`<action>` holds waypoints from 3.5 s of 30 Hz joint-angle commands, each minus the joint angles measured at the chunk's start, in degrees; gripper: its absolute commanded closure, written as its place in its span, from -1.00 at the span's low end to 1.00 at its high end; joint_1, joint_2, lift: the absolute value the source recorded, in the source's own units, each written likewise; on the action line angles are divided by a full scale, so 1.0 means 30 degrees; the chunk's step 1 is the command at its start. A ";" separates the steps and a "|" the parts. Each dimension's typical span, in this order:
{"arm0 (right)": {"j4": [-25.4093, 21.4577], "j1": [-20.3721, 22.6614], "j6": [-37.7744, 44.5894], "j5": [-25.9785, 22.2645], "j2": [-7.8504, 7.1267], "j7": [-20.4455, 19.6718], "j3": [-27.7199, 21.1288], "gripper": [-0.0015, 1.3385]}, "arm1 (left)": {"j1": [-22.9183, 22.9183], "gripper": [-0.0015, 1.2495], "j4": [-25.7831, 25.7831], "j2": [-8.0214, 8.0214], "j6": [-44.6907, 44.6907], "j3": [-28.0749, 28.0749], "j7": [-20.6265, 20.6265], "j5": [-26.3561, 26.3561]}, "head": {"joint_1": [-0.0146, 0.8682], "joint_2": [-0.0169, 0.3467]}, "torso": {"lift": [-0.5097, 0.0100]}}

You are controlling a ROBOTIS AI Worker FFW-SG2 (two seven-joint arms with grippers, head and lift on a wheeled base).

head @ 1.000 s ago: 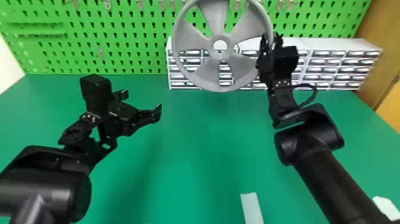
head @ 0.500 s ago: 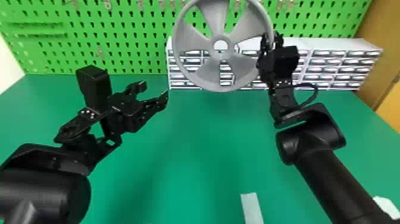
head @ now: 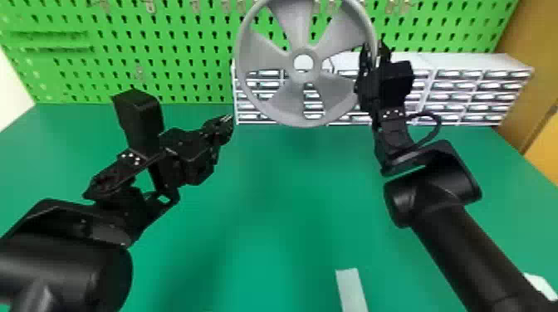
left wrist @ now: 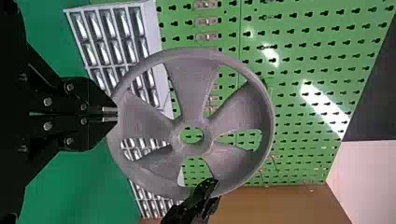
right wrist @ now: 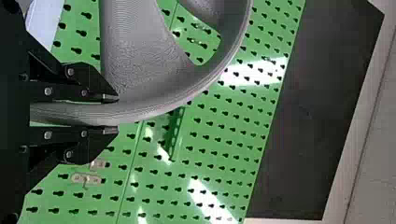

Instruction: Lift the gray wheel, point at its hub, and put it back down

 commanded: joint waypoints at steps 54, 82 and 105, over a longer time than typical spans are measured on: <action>-0.0586 -0.0081 -0.0234 -0.1855 -0.0217 0.0205 0.3851 0.94 | -0.4973 0.96 0.5563 0.0587 -0.5008 -0.5221 0.4497 -0.3939 | 0.60 -0.65 | 0.62; -0.0997 0.0153 -0.0234 -0.2060 -0.0246 0.0410 0.4144 0.94 | -0.5031 0.96 0.6179 0.0675 -0.5506 -0.4840 0.5406 -0.4730 | 0.60 -0.65 | 0.62; -0.0997 0.0183 -0.0175 -0.2060 -0.0275 0.0440 0.4115 0.94 | -0.5061 0.96 0.6179 0.0704 -0.5564 -0.4869 0.5406 -0.4759 | 0.60 -0.65 | 0.62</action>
